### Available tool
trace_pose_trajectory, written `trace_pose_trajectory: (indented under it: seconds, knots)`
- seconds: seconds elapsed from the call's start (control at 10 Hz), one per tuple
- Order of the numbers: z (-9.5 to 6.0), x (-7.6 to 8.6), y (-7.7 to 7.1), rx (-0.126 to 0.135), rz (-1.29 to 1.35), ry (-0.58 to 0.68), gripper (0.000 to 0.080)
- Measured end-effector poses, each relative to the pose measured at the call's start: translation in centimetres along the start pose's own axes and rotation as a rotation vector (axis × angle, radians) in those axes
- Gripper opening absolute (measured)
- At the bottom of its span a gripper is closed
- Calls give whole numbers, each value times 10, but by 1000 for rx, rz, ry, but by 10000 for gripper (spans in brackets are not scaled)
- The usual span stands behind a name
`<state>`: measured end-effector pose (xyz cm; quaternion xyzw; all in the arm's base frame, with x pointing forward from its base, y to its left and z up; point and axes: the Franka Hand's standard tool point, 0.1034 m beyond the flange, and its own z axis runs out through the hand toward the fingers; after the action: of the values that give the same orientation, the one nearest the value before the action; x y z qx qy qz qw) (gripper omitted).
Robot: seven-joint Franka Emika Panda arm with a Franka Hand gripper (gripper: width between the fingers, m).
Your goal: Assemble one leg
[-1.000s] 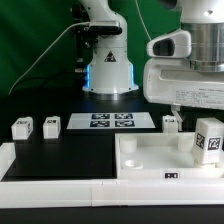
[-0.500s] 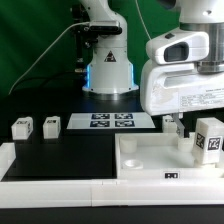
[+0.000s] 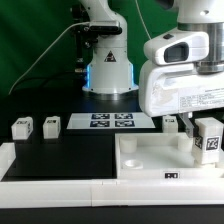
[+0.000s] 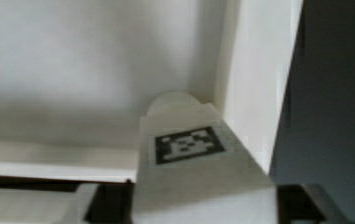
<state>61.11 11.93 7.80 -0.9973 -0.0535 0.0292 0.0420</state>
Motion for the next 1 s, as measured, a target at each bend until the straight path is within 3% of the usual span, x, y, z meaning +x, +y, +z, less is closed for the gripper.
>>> trace_pose_trajectory:
  seconds: [0.1,0.5,1.0]
  knots:
    - [0,0,1,0,2,0,295]
    - [0,0,2,0,42,0,295]
    - [0,0,1,1,530,0,295]
